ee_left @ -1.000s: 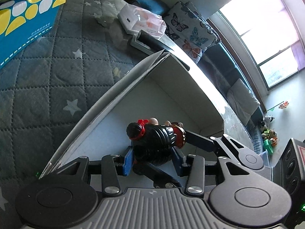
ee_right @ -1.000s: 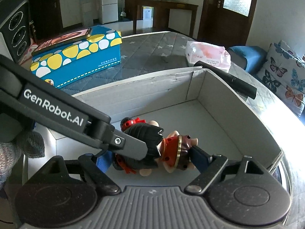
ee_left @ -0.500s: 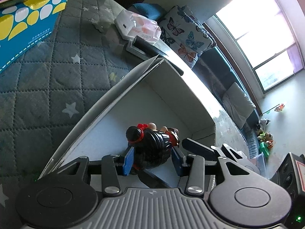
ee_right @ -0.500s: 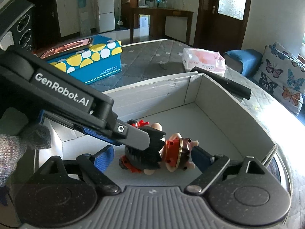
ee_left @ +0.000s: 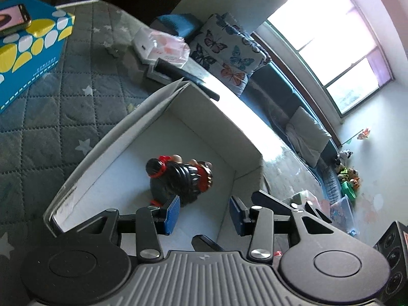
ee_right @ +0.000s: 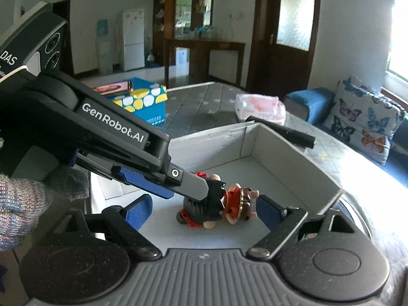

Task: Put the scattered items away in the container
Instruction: 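Withdraw the left gripper from the box toward the green alien toy, then lower the left gripper onto the green alien toy and close it, then lift the green alien with the left gripper and carry it into the box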

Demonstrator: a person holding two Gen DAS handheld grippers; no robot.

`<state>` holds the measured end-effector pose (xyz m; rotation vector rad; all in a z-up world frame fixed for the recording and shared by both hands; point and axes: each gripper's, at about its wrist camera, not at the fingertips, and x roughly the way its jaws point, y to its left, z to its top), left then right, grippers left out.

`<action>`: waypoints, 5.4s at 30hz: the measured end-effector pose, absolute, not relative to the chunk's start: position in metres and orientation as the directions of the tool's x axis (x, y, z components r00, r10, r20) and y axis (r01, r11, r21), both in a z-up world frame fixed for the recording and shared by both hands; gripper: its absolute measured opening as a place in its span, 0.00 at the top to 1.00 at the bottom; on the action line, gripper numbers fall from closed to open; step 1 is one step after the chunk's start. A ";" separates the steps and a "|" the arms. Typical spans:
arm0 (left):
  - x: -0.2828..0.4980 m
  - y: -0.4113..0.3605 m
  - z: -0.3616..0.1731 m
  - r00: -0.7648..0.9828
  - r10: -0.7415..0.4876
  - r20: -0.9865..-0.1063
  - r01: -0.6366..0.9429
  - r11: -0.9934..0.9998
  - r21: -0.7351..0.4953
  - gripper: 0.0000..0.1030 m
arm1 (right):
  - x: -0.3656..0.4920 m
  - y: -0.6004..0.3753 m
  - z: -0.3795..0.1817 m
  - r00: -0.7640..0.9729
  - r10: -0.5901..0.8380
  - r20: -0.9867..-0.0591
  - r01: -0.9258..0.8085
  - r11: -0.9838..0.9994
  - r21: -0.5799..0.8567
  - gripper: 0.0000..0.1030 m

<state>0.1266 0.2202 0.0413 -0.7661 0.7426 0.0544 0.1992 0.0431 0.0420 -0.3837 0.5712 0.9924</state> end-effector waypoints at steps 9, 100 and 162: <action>0.101 0.189 0.060 0.773 -0.231 -0.591 -0.222 0.774 -0.593 0.56 | 0.160 -0.001 0.048 0.508 0.663 -0.550 -0.812 0.581 -0.050 0.12; 0.137 0.018 -0.002 0.567 -0.523 -0.637 0.075 0.803 -0.592 0.82 | 0.130 -0.163 -0.014 0.676 0.405 -0.616 -0.510 0.860 0.006 0.33; 0.146 0.214 -0.003 0.713 -0.314 -0.627 -0.262 0.710 -0.653 0.87 | 0.214 0.085 -0.001 0.410 0.474 -0.779 -0.901 0.342 -0.266 0.33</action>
